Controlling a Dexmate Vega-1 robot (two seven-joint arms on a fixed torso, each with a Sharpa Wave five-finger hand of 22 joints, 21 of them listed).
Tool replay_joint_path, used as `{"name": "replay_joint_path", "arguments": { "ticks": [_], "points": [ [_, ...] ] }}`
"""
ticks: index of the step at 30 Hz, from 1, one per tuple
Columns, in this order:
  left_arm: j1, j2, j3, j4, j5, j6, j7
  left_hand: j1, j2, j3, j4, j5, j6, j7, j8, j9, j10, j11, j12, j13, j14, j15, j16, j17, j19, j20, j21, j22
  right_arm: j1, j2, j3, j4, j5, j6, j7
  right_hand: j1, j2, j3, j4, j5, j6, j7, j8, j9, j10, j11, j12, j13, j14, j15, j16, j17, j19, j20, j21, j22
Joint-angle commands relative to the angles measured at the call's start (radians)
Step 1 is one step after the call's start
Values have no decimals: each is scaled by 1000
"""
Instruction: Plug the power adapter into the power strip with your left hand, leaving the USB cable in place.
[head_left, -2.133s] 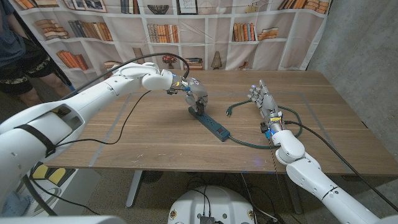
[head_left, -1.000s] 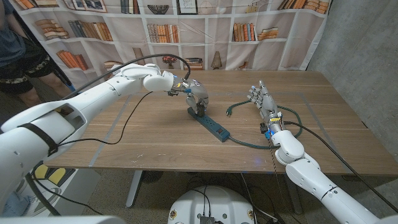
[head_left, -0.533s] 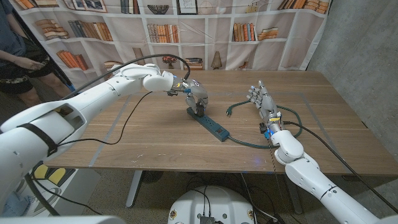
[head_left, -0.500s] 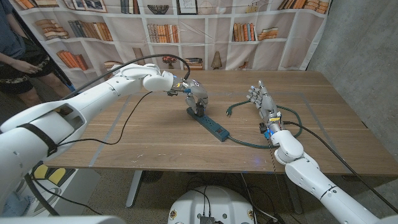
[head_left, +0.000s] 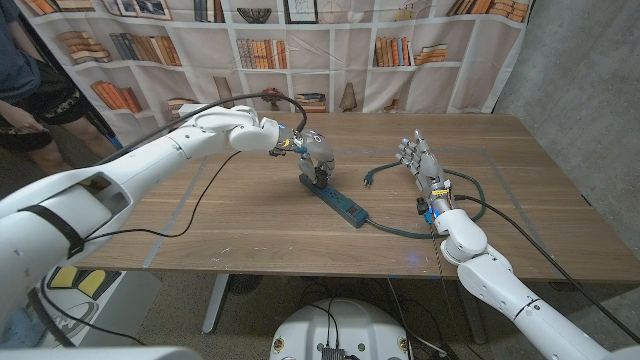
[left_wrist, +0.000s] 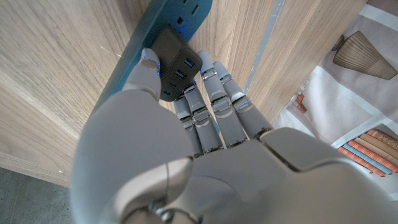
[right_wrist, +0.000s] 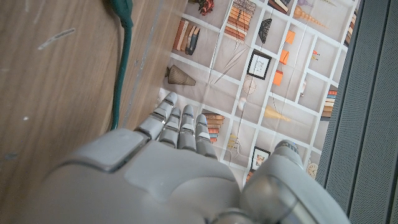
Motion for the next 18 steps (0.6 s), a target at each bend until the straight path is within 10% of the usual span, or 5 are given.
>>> {"name": "replay_joint_path", "arguments": {
  "ticks": [1,18],
  "points": [
    [22,11,-8,-35,37,28,2,-2,7,154,76,3,141,58,44,1,78,-60,5,179,89,-81,3,1,4,-39,-5,2,3,-1,-1,3,10,-4,6,2,8,-3,0,7,8,13,-3,2,8,-2,-5,4,7,4,-2,4,6,2,-4,5],
    [38,13,-2,-36,62,50,24,-3,5,161,74,2,142,62,39,-4,80,-59,3,178,88,-78,1,0,4,-40,-7,2,10,-2,-5,6,15,-17,7,2,8,-4,1,7,8,14,-3,2,9,-1,-4,4,6,3,-2,4,5,2,-4,5]
  ]
}}
